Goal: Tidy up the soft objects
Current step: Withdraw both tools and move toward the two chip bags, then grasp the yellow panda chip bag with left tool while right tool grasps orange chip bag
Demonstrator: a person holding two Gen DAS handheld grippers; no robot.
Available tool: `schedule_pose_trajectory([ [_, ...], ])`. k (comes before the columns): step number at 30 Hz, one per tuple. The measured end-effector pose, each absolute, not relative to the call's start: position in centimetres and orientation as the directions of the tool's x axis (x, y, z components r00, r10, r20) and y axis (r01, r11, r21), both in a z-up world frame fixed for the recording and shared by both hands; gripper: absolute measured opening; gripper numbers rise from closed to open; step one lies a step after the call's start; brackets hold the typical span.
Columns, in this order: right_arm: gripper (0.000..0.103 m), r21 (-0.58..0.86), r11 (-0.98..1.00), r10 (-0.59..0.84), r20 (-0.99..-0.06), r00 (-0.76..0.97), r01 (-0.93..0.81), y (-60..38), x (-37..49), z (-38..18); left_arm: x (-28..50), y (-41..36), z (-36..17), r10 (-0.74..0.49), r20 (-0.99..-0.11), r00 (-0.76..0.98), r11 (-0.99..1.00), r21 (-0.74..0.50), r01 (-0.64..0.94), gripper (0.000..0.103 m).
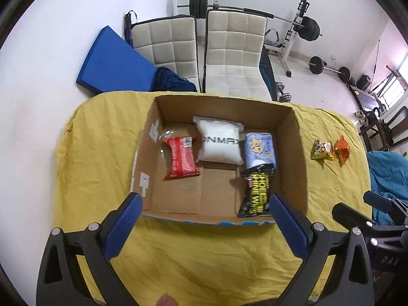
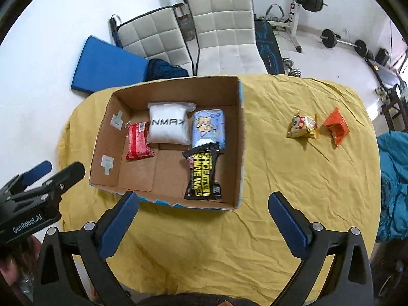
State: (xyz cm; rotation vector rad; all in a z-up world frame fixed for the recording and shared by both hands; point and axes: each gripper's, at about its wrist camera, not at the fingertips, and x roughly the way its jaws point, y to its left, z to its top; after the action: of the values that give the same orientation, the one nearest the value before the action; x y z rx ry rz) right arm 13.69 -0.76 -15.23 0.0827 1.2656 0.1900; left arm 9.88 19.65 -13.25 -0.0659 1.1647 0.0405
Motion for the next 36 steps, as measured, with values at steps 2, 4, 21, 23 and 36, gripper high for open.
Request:
schedule_pose_trajectory([
  [2,0.103,0.176,0.982,0.19,-0.938,0.289,-0.075,-2.6,13.8,-15.2,10.2,17.9,-13.1,-0.008,-0.921,0.39,0.998,-0.029,-0.049,0.102],
  [4,0.103,0.181,0.982,0.187,-0.938,0.291,-0.049,-4.7,14.0,-15.2,10.8,15.8,-12.9,-0.008,-0.921,0.39,0.999,-0.02,-0.025,0.102],
  [21,0.103,0.08,0.988,0.05,-0.973,0.225,0.129,-30.2,21.5,-21.0,22.3,-5.4,-18.7,-0.052,-0.96,0.276,0.983,0.001,0.186,0.102],
  [23,0.103,0.063,0.99,0.037,-0.978,0.206,0.123,-32.0,23.0,-22.4,23.7,-6.9,-20.4,-0.037,-0.967,0.252,0.981,0.013,0.191,0.102],
  [36,0.099,0.059,0.998,0.058,-0.994,0.098,0.011,-37.1,32.9,-32.4,30.5,-11.7,-31.0,-0.053,-0.997,0.056,0.976,-0.04,0.215,0.102],
])
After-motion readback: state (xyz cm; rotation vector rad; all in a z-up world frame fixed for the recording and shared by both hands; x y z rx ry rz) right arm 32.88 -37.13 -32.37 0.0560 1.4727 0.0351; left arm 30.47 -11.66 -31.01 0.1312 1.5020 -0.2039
